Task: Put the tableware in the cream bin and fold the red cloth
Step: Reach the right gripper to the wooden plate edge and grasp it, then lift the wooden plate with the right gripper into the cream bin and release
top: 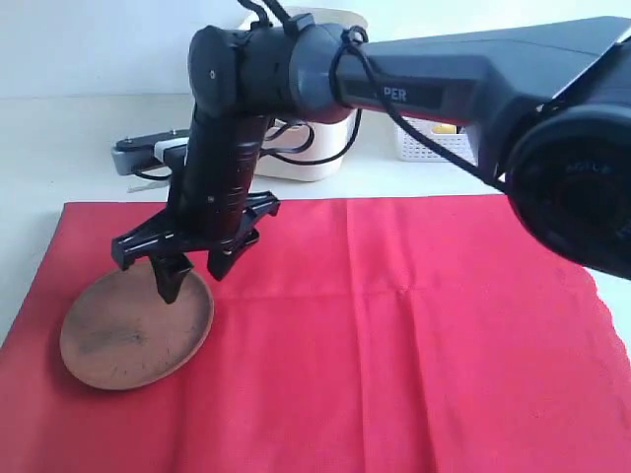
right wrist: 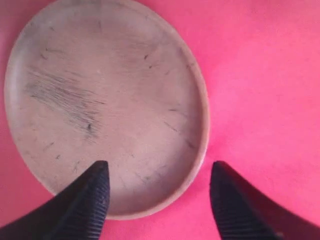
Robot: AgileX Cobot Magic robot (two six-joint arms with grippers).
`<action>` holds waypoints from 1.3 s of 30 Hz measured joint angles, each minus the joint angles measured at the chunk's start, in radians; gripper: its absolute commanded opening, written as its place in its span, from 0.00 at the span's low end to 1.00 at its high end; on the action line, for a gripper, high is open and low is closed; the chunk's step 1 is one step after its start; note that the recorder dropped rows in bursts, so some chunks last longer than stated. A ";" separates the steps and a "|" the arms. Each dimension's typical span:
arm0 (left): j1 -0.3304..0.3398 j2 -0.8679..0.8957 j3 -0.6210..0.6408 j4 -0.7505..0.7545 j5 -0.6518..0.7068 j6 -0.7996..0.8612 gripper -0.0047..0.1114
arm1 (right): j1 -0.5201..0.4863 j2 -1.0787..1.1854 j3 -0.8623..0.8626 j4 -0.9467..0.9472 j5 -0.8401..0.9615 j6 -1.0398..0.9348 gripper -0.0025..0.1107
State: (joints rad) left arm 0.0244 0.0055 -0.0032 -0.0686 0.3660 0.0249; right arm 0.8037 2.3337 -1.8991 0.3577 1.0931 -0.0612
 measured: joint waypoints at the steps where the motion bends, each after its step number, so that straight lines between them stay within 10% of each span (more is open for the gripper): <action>1: 0.000 0.000 0.000 0.000 0.000 0.000 0.05 | 0.000 0.007 0.000 0.016 0.000 -0.008 0.54; 16: 0.000 0.000 0.000 0.000 0.000 0.000 0.05 | 0.000 0.052 0.000 0.008 -0.130 -0.033 0.50; 27: 0.000 0.000 0.000 0.000 0.000 0.000 0.05 | 0.000 0.083 0.000 0.034 -0.138 -0.034 0.02; 39: 0.000 0.000 0.000 0.000 0.000 0.000 0.05 | 0.000 0.025 0.000 0.021 -0.136 -0.034 0.02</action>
State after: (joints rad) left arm 0.0244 0.0055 -0.0032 -0.0686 0.3660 0.0249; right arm 0.8037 2.3585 -1.8991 0.3787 0.9570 -0.0956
